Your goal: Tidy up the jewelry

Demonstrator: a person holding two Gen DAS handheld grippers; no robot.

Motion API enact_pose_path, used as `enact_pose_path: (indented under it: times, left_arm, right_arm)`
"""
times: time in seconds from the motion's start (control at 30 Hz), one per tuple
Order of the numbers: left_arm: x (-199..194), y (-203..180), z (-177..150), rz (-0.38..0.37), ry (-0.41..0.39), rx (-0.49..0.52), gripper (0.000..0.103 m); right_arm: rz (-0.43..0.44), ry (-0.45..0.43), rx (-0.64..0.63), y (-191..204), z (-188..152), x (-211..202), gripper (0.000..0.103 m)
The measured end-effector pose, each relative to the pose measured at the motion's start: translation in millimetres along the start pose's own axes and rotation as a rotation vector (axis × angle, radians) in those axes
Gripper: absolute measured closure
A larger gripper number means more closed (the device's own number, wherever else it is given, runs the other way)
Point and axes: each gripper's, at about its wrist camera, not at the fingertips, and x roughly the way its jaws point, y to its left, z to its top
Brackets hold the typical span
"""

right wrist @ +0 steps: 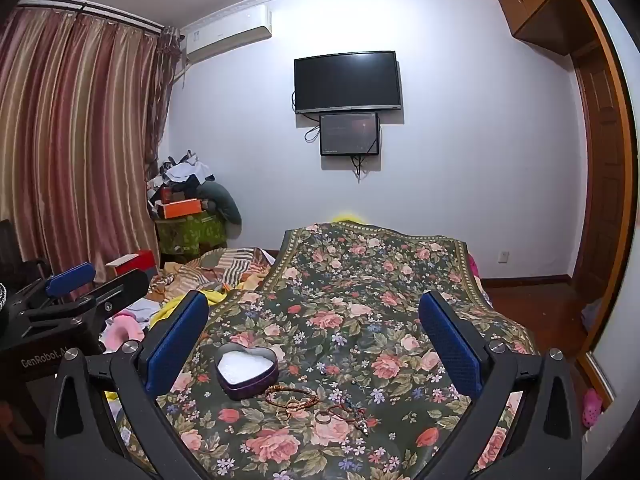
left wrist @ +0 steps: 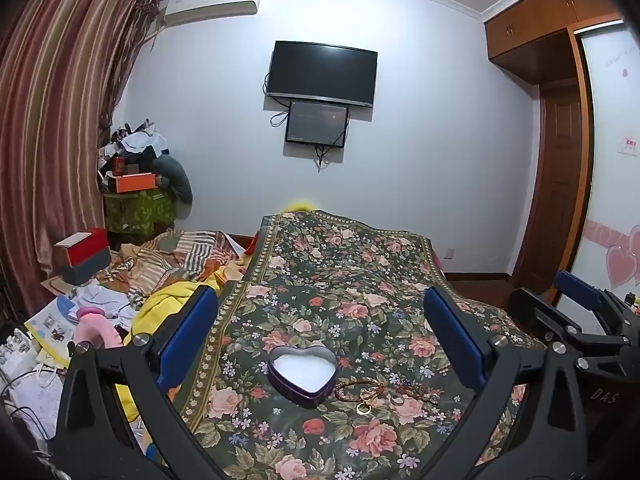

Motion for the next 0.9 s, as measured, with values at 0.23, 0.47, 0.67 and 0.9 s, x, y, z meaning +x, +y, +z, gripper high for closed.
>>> enact_pose_path:
  times: [0.23, 0.47, 0.67, 0.9]
  left_arm:
    - [3.9, -3.2, -2.4, -0.010, 0.014, -0.007, 0.000]
    - [7.8, 2.8, -3.2, -0.012, 0.015, -0.014, 0.000]
    - [7.1, 1.8, -1.9, -0.006, 0.014, -0.009, 0.000]
    - [9.2, 1.4, -2.8, -0.003, 0.018, -0.011, 0.000]
  right_arm:
    - [-0.002, 0.001, -0.003, -0.2, 0.2, 0.9, 0.000]
    - [0.000, 0.003, 0.000, -0.2, -0.2, 0.6, 0.000]
    - [0.000, 0.006, 0.002, 1.3, -2.5, 1.7, 0.000]
    - [0.000, 0.008, 0.007, -3.4, -3.3, 4.6, 0.000]
